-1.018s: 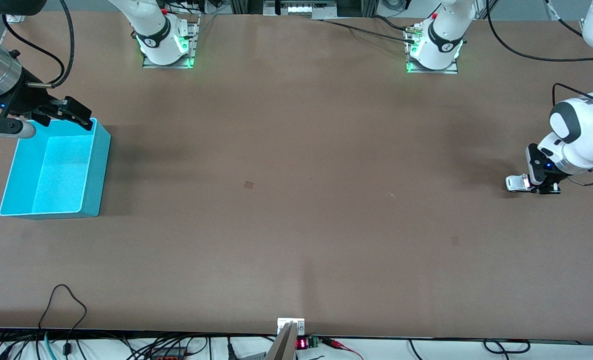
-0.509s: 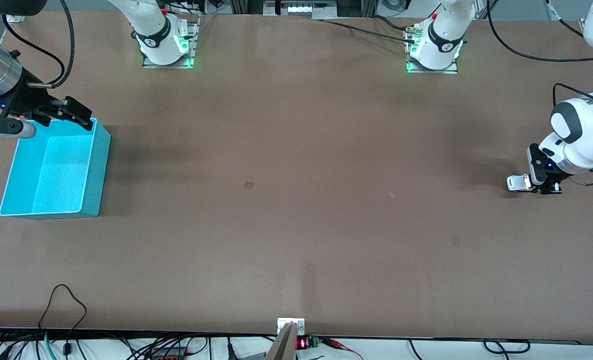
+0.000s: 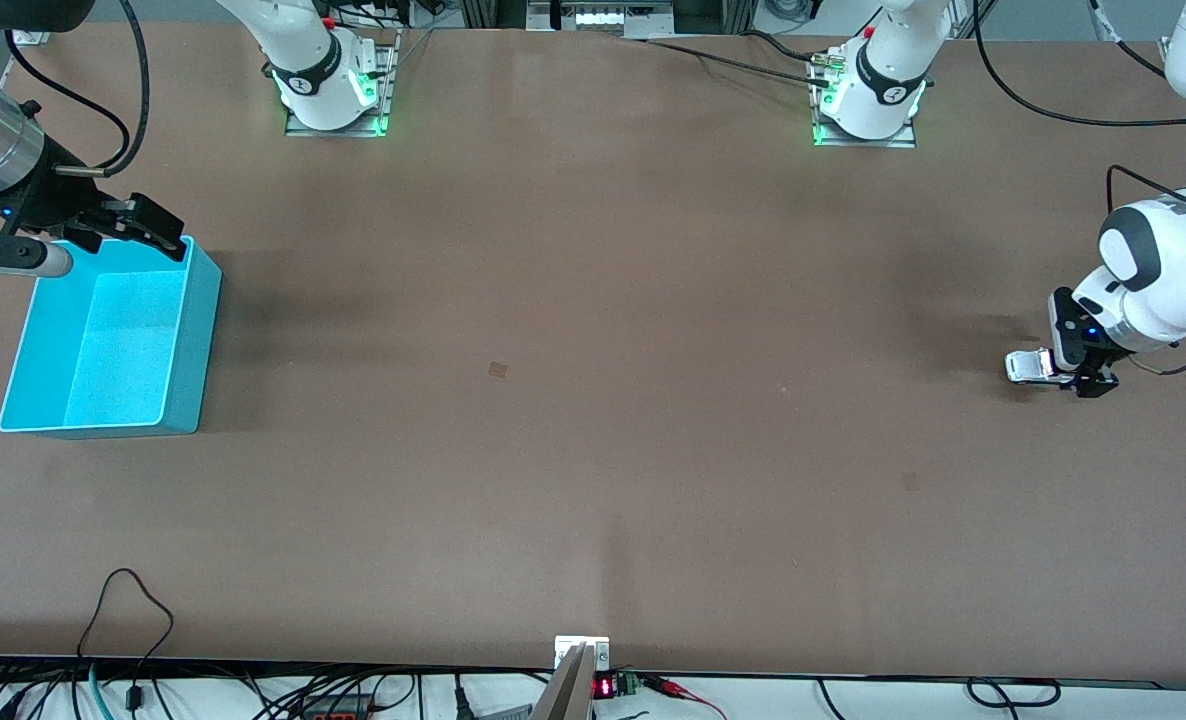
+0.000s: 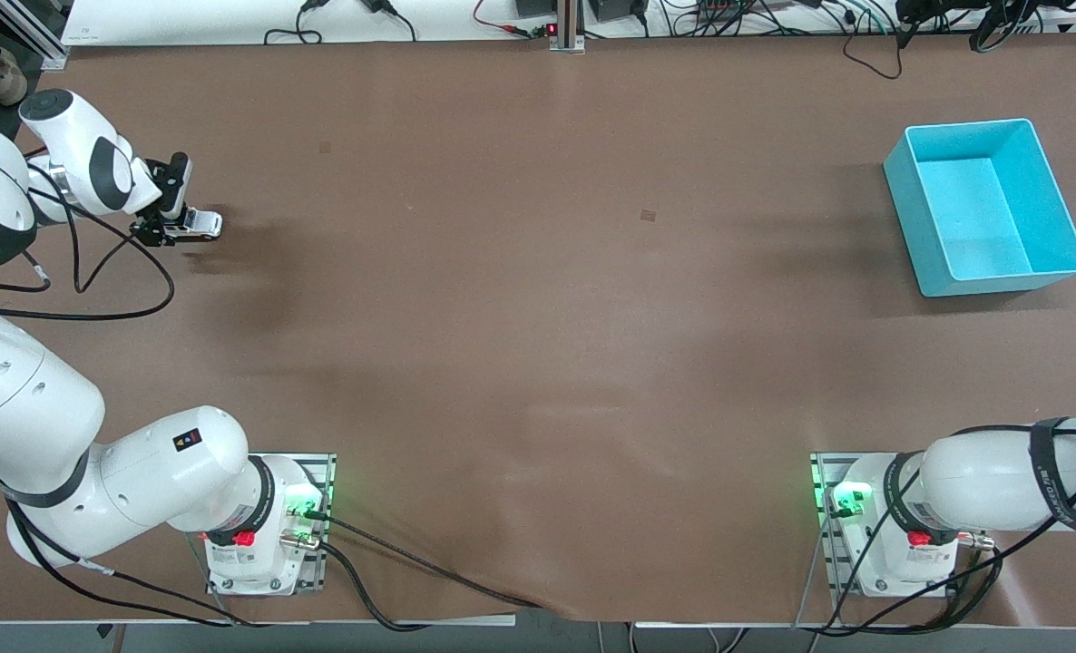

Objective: Wind and store white jeep toy

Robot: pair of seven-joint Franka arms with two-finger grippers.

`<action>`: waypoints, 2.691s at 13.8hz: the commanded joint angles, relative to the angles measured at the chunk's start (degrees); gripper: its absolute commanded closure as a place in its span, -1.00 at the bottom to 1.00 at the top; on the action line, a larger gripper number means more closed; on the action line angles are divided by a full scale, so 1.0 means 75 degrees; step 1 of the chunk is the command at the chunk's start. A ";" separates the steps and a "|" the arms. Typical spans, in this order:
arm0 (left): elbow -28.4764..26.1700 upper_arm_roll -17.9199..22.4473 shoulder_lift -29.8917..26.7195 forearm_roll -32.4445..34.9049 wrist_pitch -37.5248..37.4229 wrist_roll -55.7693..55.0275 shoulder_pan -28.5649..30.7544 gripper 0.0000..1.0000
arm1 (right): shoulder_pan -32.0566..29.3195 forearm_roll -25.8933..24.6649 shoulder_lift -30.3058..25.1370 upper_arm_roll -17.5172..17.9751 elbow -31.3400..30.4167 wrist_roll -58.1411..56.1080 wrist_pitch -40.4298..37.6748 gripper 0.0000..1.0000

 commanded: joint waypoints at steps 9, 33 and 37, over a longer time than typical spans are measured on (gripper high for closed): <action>0.2626 -0.1354 -0.0844 0.0159 -0.5539 -0.2911 -0.0327 -1.00 | 0.0021 0.0082 0.0000 -0.0013 0.0055 0.0026 -0.0081 -1.00; 0.3019 0.0378 -0.3773 -0.1711 -0.6600 -1.5021 -0.3633 -1.00 | 0.0021 0.0082 0.0000 -0.0013 0.0055 0.0026 -0.0081 -1.00; 0.3063 0.0252 -0.3763 -0.1693 -0.7020 -1.5009 -0.3633 -1.00 | 0.0021 0.0082 0.0000 -0.0013 0.0055 0.0014 -0.0081 -1.00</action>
